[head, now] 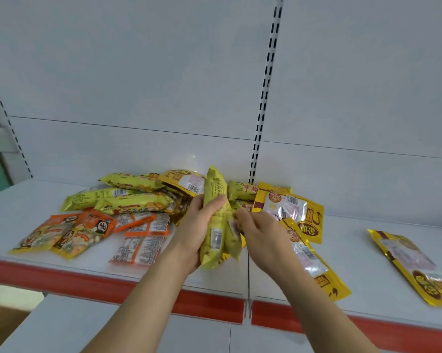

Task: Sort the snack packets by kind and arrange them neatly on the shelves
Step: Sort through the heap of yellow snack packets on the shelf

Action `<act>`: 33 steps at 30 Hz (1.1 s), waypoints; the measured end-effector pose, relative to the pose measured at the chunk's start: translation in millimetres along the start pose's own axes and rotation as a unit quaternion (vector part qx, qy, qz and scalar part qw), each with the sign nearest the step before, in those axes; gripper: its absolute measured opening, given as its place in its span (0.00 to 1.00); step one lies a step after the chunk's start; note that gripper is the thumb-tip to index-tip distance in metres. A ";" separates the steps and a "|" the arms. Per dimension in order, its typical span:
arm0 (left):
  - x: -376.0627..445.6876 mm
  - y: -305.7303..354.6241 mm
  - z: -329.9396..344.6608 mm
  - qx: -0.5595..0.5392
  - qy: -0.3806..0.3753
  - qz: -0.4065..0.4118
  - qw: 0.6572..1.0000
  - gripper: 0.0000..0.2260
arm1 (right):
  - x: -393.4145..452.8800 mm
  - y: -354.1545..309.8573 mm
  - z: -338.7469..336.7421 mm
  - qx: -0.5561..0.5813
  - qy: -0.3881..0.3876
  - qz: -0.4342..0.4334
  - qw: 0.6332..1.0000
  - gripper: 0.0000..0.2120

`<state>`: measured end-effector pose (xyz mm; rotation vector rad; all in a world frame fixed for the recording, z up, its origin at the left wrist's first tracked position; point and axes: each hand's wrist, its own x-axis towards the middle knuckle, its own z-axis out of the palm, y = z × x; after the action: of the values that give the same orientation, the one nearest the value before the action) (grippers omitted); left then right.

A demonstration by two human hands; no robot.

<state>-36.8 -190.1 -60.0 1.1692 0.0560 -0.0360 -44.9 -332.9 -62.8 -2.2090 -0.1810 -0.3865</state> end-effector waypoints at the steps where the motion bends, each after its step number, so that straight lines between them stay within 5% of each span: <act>1: 1.3 1.2 -2.2 0.015 0.012 0.011 1.000 0.16 | 4.0 2.3 -1.9 -0.008 0.016 -0.016 1.000 0.16; 3: 2.7 3.0 -6.3 0.032 0.030 0.022 0.999 0.15 | 16.8 11.7 -3.5 -0.099 0.032 -0.044 0.994 0.12; 7: 6.6 4.2 -18.9 0.061 0.053 0.038 0.996 0.17 | 39.4 25.2 0.8 -0.352 -0.126 -0.052 0.926 0.16; 13: 5.3 1.9 -30.8 0.134 0.058 0.039 0.988 0.28 | 55.8 26.1 10.6 -0.453 -0.140 -0.060 0.879 0.20; 17: 3.6 2.2 -29.5 0.151 0.050 0.050 0.986 0.32 | 57.8 24.9 -1.5 -0.427 -0.093 -0.076 0.896 0.18; 23: 12.2 1.1 -23.5 0.150 0.046 0.069 0.985 0.24 | 58.7 21.0 -30.2 -0.386 -0.011 -0.042 0.922 0.21; 29: 18.4 -2.3 -4.8 0.130 0.069 0.083 0.986 0.25 | 48.7 9.2 -34.5 -0.111 0.096 -0.047 0.988 0.19; 33: 21.4 0.6 9.7 0.121 0.062 0.074 0.988 0.19 | 33.1 -7.5 -22.0 0.033 0.035 -0.009 0.999 0.19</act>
<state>-15.2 -198.8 -57.1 1.4149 0.0771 0.1652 -20.4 -345.7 -33.3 -2.1262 -0.1734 -0.4600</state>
